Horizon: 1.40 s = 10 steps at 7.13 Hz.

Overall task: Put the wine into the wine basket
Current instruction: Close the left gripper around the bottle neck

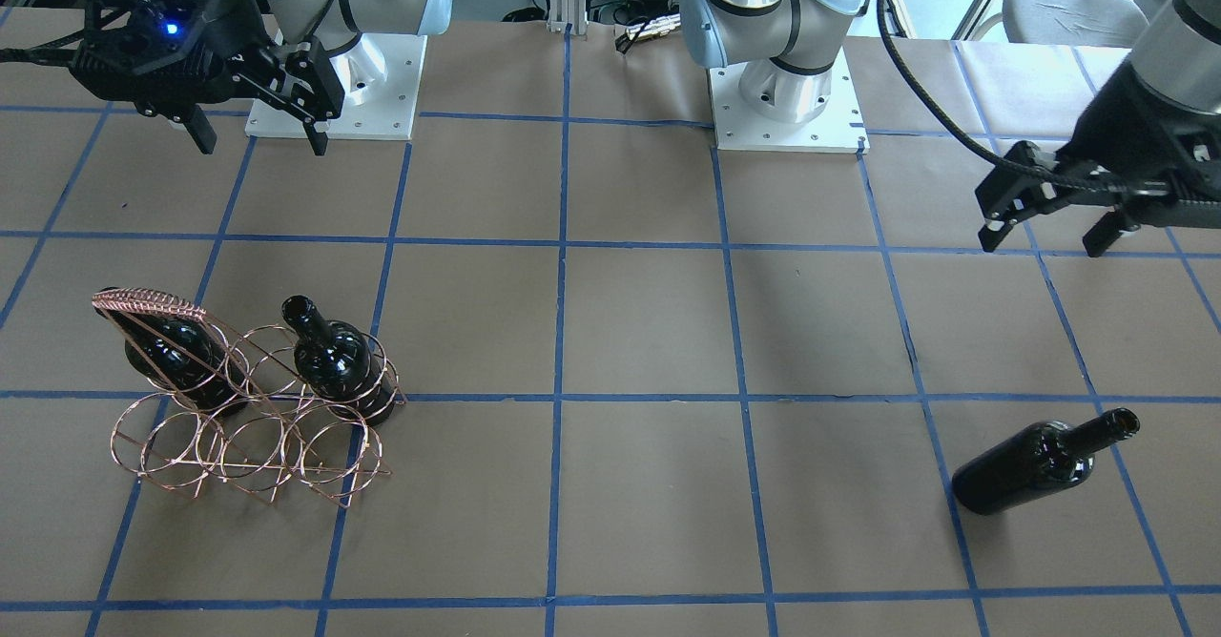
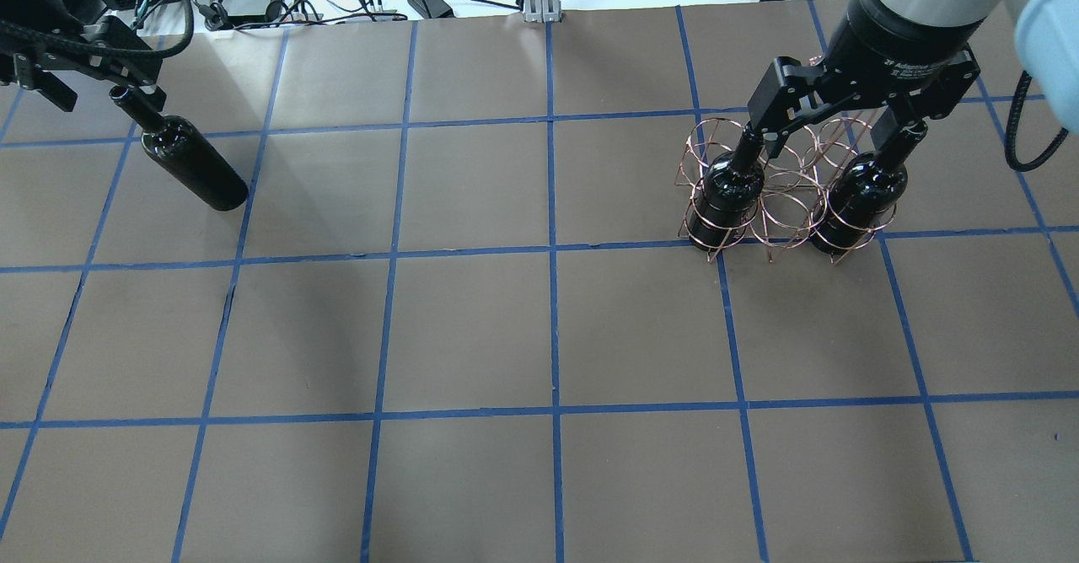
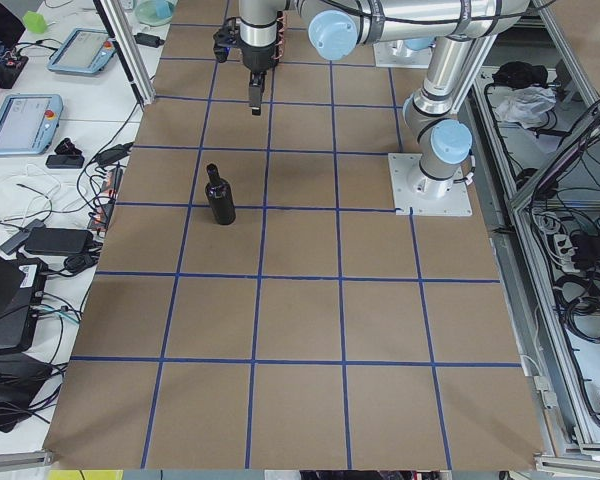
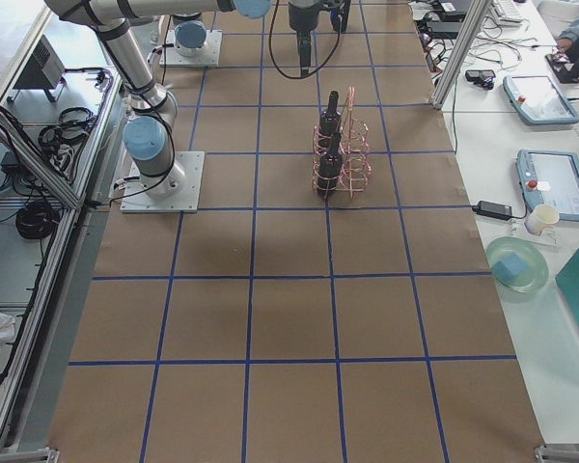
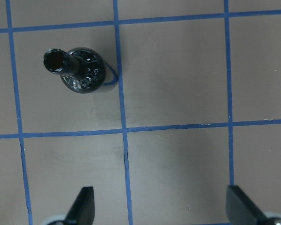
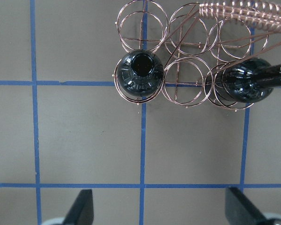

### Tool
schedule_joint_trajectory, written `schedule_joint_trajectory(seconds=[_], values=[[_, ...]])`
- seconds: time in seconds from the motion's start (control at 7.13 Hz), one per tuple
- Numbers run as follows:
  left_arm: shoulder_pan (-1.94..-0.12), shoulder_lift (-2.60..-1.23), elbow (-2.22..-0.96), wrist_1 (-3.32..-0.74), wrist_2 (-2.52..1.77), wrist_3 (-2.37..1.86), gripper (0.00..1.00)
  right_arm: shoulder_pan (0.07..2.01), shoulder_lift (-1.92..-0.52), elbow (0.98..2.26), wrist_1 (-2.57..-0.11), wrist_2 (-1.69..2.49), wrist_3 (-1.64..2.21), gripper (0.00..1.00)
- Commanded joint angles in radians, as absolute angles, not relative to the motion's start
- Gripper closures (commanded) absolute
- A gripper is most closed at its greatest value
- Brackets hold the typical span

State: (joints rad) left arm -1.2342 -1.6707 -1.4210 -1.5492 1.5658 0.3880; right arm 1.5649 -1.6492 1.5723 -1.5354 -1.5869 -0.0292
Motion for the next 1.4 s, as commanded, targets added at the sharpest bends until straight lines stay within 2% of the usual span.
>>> schedule_joint_trajectory(seconds=[0.0, 0.42, 1.12, 1.26], values=[[-1.184, -1.768, -1.347, -1.536, 1.548, 0.463, 0.0, 1.565, -1.649, 1.572, -1.534, -1.588, -0.031, 0.0], [-1.173, -1.922, -1.27, -1.456, 1.549, 0.492, 0.0, 1.566, -1.651, 1.572, -1.535, -1.582, -0.029, 0.0], [-1.172, -2.019, -1.272, -1.396, 1.557, 0.538, 0.0, 1.566, -1.649, 1.572, -1.534, -1.575, -0.026, 0.0], [-1.167, -2.023, -1.278, -1.397, 1.557, 0.538, 0.09, 1.566, -1.649, 1.572, -1.534, -1.575, -0.026, 0.0]])
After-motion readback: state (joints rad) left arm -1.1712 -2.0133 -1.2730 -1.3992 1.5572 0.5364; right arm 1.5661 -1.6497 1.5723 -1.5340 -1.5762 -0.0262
